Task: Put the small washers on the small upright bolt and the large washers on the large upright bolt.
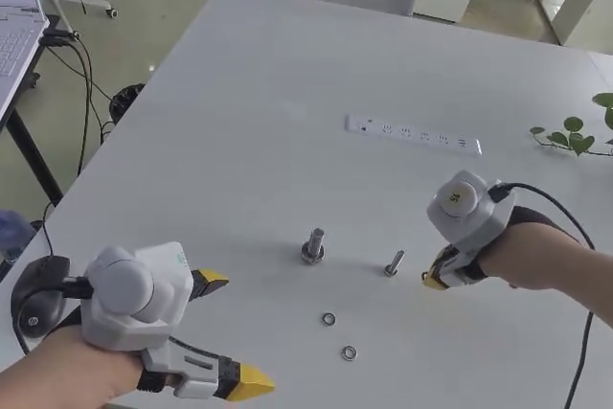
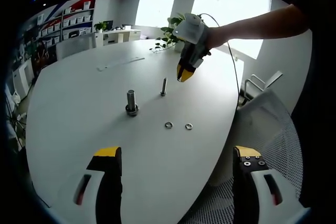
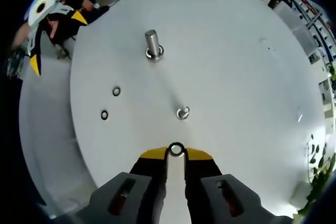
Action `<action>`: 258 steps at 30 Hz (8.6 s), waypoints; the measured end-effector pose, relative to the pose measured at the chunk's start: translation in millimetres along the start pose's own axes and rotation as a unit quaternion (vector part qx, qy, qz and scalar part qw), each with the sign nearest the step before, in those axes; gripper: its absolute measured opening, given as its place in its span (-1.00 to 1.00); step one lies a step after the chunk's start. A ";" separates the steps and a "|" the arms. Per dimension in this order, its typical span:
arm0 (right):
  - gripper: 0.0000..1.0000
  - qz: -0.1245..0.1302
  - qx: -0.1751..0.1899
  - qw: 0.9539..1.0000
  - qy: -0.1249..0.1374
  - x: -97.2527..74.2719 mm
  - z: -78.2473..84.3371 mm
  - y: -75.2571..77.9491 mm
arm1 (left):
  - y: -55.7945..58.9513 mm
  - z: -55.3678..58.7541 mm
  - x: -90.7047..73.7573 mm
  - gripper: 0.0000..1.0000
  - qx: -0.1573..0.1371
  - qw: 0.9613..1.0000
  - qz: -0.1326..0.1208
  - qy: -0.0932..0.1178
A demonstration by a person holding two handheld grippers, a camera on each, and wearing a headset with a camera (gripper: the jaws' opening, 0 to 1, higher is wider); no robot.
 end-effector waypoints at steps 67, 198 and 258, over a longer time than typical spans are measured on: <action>-0.77 -0.001 -0.038 0.999 0.006 11.0 -41.1 8.4 | -5.9 7.2 2.4 0.71 -0.013 1.000 0.003 -0.008; -0.57 -0.009 -0.064 0.997 0.029 -1.9 -47.4 1.5 | 2.4 -0.3 1.6 0.69 -0.015 1.000 0.015 -0.003; -0.55 -0.053 -0.127 0.990 0.035 3.4 -51.7 -105.8 | -1.4 0.0 -15.6 0.72 -0.009 1.000 -0.009 0.008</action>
Point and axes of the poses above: the centre of the closed fingertips' face, and the gripper's own axes: x roughly forward along the fingers, y roughly to its right, z roughly out of its underside, the point moved 2 cm from there along -x, roughly backward along the fingers, and after that the axes turned 12 degrees about -x, right-handed, at the moved point
